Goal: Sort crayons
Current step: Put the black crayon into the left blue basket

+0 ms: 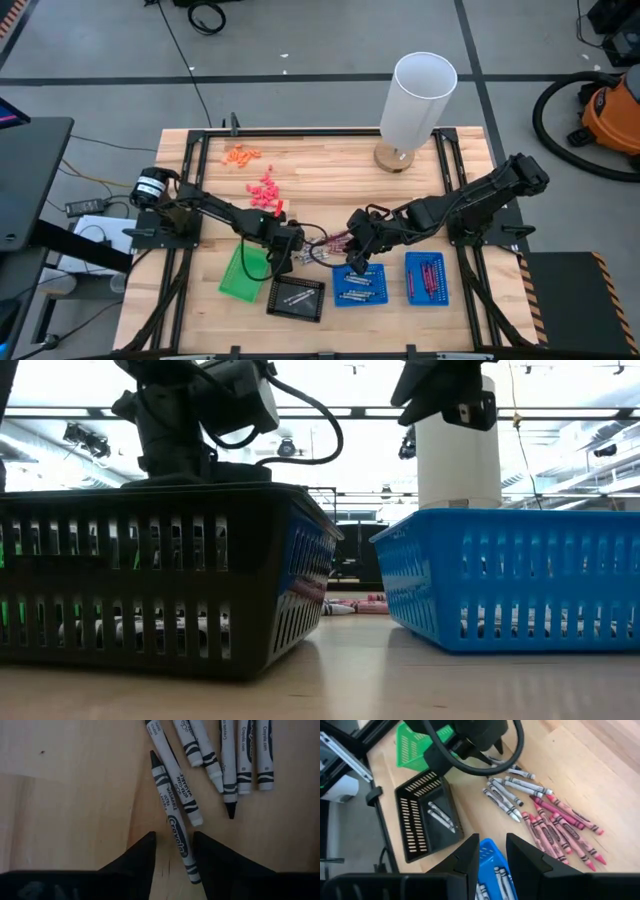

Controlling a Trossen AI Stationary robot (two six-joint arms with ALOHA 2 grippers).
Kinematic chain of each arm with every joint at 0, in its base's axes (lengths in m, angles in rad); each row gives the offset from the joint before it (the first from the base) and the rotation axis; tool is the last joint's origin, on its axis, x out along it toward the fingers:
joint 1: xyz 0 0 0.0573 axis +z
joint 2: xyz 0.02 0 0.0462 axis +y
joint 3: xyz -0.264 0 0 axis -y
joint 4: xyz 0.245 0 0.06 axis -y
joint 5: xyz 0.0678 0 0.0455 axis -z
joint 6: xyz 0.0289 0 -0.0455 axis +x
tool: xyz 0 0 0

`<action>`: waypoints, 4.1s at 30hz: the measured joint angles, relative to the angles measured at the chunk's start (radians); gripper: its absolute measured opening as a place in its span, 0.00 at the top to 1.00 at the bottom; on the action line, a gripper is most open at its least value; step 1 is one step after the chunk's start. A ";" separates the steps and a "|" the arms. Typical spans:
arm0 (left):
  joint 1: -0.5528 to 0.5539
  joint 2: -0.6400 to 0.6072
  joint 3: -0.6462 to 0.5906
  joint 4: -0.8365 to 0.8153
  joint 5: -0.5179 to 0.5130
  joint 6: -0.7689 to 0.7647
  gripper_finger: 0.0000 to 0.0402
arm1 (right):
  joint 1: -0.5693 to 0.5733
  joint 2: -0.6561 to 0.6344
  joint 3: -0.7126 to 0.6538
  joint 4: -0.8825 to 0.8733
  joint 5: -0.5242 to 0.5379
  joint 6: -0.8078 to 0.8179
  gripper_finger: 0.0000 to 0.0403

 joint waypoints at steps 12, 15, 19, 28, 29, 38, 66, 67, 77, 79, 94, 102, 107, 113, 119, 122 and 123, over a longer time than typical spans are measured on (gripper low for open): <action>0.002 0.002 -0.002 -0.004 0.002 0.001 0.91 | 0.000 0.000 0.000 0.000 0.012 -0.002 0.74; 0.002 0.002 -0.002 -0.006 0.003 -0.006 0.95 | -0.001 0.000 0.000 0.000 0.025 -0.002 0.74; 0.003 0.002 -0.002 -0.007 0.005 -0.025 0.96 | -0.001 0.001 0.000 0.000 0.027 -0.003 0.74; 0.006 -0.046 -0.010 -0.017 -0.032 -0.027 0.96 | -0.001 0.001 0.000 0.000 0.032 -0.003 0.74; 0.008 -0.059 -0.011 -0.028 -0.048 -0.027 0.96 | -0.001 0.001 0.000 0.000 0.035 -0.003 0.74; 0.007 -0.166 -0.008 -0.017 -0.113 -0.027 0.96 | -0.004 0.001 0.000 0.000 0.110 -0.004 0.74; -0.195 -0.431 -0.004 0.088 -0.104 0.115 0.95 | -0.031 -0.029 -0.002 -0.004 0.086 -0.035 0.74; -0.205 -0.431 -0.004 0.096 -0.104 0.115 0.95 | -0.031 -0.029 -0.002 -0.006 0.086 -0.025 0.74; -0.263 -0.424 -0.004 0.173 -0.104 0.056 0.95 | -0.031 -0.030 -0.002 -0.008 0.050 -0.004 0.74; -0.264 -0.395 -0.004 0.195 -0.103 0.001 0.95 | -0.031 -0.030 -0.002 -0.009 0.038 0.007 0.74; -0.285 -0.137 0.017 0.393 0.001 -0.203 0.95 | -0.026 -0.031 -0.001 -0.168 -0.003 0.213 0.74; -0.197 -0.029 0.154 0.392 0.092 -0.168 0.95 | -0.040 -0.031 -0.001 -0.330 -0.140 0.352 0.74; -0.147 0.067 0.270 0.379 0.129 -0.138 0.95 | -0.034 -0.036 -0.002 -0.465 -0.176 0.376 0.74; -0.104 0.150 0.362 0.353 0.135 -0.102 0.95 | 0.001 -0.085 -0.002 -0.622 -0.088 0.436 0.74; -0.078 0.219 0.420 0.381 0.137 -0.078 0.95 | 0.033 -0.182 -0.002 -0.726 0.041 0.532 0.74; -0.073 0.235 0.417 0.404 0.137 -0.052 0.95 | 0.036 -0.225 -0.002 -0.770 0.080 0.574 0.74; -0.072 0.240 0.419 0.414 0.135 -0.044 0.95 | 0.036 -0.236 -0.002 -0.782 0.087 0.579 0.74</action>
